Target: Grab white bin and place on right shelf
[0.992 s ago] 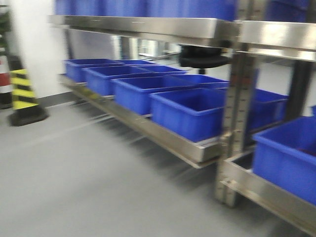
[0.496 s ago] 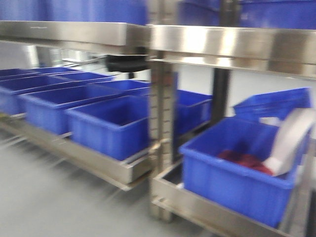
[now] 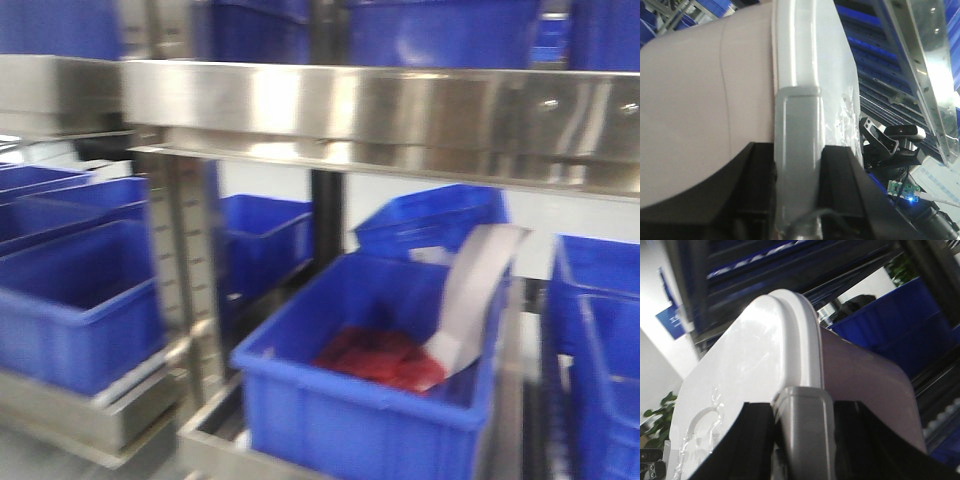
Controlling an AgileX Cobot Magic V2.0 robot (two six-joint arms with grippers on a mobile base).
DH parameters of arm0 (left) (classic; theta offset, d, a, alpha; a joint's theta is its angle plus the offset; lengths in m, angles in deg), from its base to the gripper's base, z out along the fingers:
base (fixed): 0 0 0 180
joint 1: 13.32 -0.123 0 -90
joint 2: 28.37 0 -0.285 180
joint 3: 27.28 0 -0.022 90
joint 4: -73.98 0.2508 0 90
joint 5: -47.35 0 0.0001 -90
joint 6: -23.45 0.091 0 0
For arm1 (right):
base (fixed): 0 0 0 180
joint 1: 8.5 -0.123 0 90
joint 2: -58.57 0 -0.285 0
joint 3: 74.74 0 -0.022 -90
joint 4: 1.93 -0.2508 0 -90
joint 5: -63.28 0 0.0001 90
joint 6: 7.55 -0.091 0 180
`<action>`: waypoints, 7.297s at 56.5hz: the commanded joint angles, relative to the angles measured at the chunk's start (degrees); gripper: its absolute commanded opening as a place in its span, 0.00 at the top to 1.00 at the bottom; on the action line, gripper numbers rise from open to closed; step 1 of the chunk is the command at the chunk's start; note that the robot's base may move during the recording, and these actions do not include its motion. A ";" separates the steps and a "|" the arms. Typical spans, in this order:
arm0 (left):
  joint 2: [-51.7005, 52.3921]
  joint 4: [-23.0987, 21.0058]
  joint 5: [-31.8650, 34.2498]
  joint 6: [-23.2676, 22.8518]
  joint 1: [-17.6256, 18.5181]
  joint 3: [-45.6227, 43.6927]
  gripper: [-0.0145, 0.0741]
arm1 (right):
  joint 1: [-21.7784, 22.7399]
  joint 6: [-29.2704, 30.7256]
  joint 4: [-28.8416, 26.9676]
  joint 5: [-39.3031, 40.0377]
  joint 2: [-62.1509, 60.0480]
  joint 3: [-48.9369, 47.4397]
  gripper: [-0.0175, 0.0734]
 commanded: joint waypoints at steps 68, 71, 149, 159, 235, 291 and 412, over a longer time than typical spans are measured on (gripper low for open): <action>2.60 -3.79 -12.33 1.79 1.66 -2.05 0.98 | -0.92 0.97 -7.26 -4.75 -1.90 -1.98 0.73; 2.60 -3.79 -12.33 1.79 1.66 -2.05 0.98 | -0.92 0.97 -7.26 -4.75 -1.90 -1.98 0.73; -0.19 -1.90 0.57 1.79 1.66 -2.05 0.98 | -7.38 1.02 -7.26 -7.88 4.08 -2.10 0.73; -5.53 -1.37 0.46 1.79 1.66 -2.05 0.98 | -8.55 1.46 -6.76 -9.31 10.02 -2.10 0.73; -16.19 21.21 1.55 5.13 -1.93 -12.30 0.27 | -7.03 13.37 7.30 8.99 18.07 -2.17 0.11; -2.84 47.11 -10.80 -14.84 -1.36 -20.36 0.97 | -5.54 -3.11 41.86 5.85 -14.44 2.11 0.73; 73.24 87.53 53.72 -37.15 12.94 61.71 0.97 | -5.54 -41.48 85.97 18.30 -73.96 46.45 0.73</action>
